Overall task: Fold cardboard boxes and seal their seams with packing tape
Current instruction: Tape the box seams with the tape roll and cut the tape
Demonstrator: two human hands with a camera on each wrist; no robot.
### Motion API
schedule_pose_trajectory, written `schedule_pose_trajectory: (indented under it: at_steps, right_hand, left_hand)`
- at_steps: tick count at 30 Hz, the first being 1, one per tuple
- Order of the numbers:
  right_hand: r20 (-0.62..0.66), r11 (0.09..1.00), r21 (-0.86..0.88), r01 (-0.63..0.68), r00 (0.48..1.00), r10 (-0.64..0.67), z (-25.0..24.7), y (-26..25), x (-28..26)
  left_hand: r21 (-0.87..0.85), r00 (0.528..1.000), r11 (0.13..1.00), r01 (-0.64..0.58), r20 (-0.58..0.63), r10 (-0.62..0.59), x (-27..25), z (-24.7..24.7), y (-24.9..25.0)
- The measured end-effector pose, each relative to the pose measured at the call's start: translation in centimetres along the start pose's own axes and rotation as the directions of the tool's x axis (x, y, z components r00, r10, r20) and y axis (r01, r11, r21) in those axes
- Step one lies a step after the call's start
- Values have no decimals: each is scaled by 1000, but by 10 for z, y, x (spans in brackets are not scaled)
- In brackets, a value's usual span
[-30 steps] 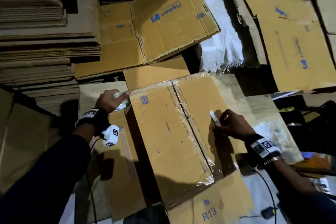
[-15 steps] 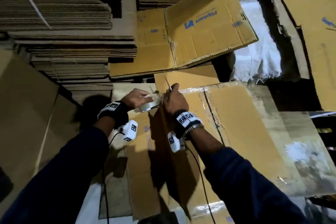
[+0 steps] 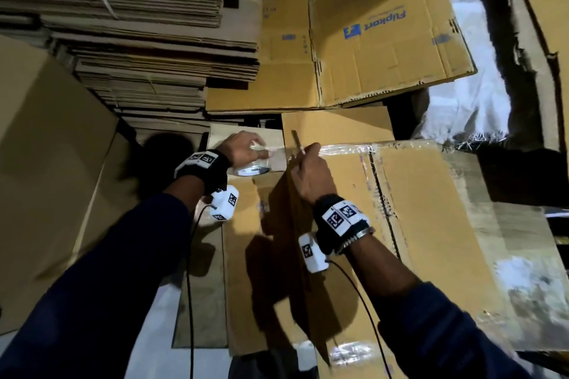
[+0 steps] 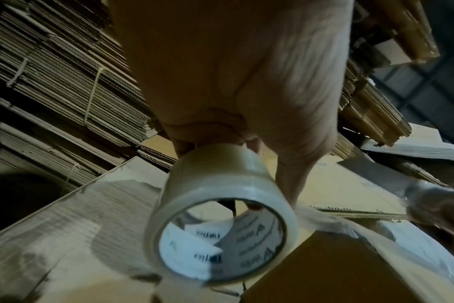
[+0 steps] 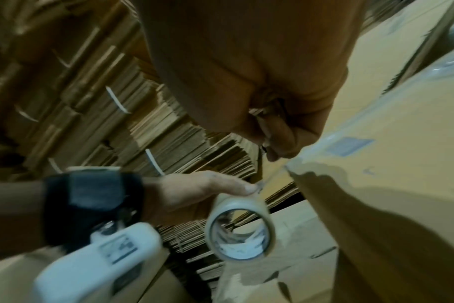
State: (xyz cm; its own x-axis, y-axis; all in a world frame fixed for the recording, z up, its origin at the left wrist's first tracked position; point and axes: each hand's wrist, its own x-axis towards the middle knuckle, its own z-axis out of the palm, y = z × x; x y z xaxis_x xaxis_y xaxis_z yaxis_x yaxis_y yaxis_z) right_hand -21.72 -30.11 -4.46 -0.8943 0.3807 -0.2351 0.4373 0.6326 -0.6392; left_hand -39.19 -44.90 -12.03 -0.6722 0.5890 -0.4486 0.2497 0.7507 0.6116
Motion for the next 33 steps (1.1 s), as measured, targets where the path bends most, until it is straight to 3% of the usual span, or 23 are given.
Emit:
schedule_pose_trajectory:
  at_steps: [4, 8, 11, 15, 18, 20, 22, 25, 28, 33]
  right_hand:
    - [24, 993, -105, -49, 998, 52, 22, -23, -9]
    - [49, 979, -143, -146, 987, 155, 32, -27, -1]
    - [96, 969, -163, -186, 975, 203, 31, -29, 11]
    - [183, 958, -223, -182, 957, 224, 14, -34, 15]
    - [322, 952, -289, -101, 926, 196, 9, -29, 6]
    - [348, 951, -291, -104, 915, 206, 7, -19, -2]
    - [292, 961, -236, -142, 933, 209, 2, -12, -10]
    - [60, 984, -111, -142, 987, 149, -8, -11, -13]
    - [-116, 976, -167, -142, 986, 123, -6, -9, 17]
    - [-100, 887, -409, -214, 977, 189, 9, 2, 54]
  left_hand:
    - [-48, 995, 996, -69, 66, 72, 0, -4, 10]
    - [-97, 994, 990, -103, 23, 106, -5, -2, 17]
    - [-23, 996, 996, -87, -15, 87, -9, 2, 20]
    - [95, 986, 995, 6, -167, 10, -14, 11, 26]
    - [50, 957, 997, 61, -287, -44, -15, 15, 26]
    - [13, 957, 999, 43, -286, -38, -15, 9, 22]
    - [-13, 971, 999, 39, -237, -41, -14, 0, 11]
    - [-114, 983, 993, 15, -181, -35, -16, 3, -15]
    - [-304, 979, 952, -46, -205, -18, -24, 17, -23]
    - [-333, 935, 929, -161, -354, 35, -48, 31, -6]
